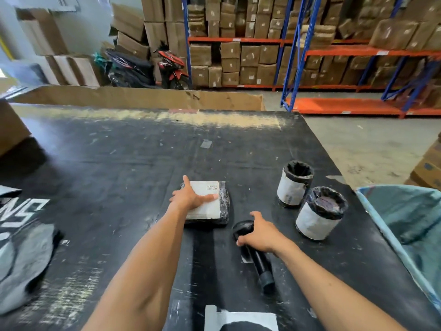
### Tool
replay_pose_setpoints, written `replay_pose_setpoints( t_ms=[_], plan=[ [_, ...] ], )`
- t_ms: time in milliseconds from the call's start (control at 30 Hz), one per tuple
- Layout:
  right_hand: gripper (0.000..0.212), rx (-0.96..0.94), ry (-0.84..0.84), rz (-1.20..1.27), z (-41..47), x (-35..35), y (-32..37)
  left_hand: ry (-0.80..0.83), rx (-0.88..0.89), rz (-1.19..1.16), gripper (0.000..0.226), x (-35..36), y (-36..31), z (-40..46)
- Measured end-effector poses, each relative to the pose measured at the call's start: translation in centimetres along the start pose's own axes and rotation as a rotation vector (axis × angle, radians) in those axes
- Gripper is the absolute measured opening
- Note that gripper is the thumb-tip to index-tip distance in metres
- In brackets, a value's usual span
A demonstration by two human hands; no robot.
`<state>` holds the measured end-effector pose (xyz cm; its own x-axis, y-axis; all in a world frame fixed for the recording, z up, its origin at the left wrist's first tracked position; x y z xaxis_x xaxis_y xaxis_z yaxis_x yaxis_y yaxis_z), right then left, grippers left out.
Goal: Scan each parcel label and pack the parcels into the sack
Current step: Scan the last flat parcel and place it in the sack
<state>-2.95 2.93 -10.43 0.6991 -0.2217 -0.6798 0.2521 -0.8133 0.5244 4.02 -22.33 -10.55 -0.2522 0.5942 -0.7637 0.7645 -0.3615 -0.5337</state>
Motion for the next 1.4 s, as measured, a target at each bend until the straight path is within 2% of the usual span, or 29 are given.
replay_pose_setpoints(
  t_ms=[133, 200, 367, 567, 767, 1067, 1400],
  plan=[
    [0.038, -0.002, 0.027, 0.402, 0.5, -0.5, -1.2, 0.045, 0.032, -0.165, 0.155, -0.1, 1.0, 0.1],
    [0.028, -0.025, 0.053, 0.642, 0.2, -1.6, -1.0, -0.031, 0.054, -0.181, 0.149, 0.0, 1.0, -0.5],
    [0.047, -0.173, -0.012, 0.872, -0.5, -6.0, 1.2, -0.182, 0.114, -0.281, 0.125, 0.2, -0.1, -2.4],
    [0.053, -0.308, -0.159, 0.813, -1.6, -7.0, 4.5, -0.377, 0.302, -0.318, 0.108, 0.6, -1.0, -5.0],
    [0.054, -0.338, -0.221, 0.757, -3.0, -5.8, 5.8, -0.484, 0.342, -0.355, 0.105, 0.4, -0.2, -6.4],
    [0.052, -0.374, -0.336, 0.699, -3.2, -6.0, 6.2, -0.539, 0.352, -0.386, 0.103, -0.5, -0.4, -6.7],
    [0.052, -0.384, -0.346, 0.707, -3.3, -6.7, 6.1, -0.550, 0.384, -0.352, 0.102, -0.5, -1.5, -6.6]
  ],
)
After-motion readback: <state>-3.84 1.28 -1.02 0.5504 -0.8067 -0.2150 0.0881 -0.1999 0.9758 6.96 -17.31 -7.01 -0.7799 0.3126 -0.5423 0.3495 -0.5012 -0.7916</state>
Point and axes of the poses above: each hand's wrist, its own z-axis towards the middle knuckle, its own x-axis out of the palm, y = z × x, the point moved 3 cm from there along z, towards the middle knuckle, and after that the axes turned 4 degrees about x, right-handed, at the moved point
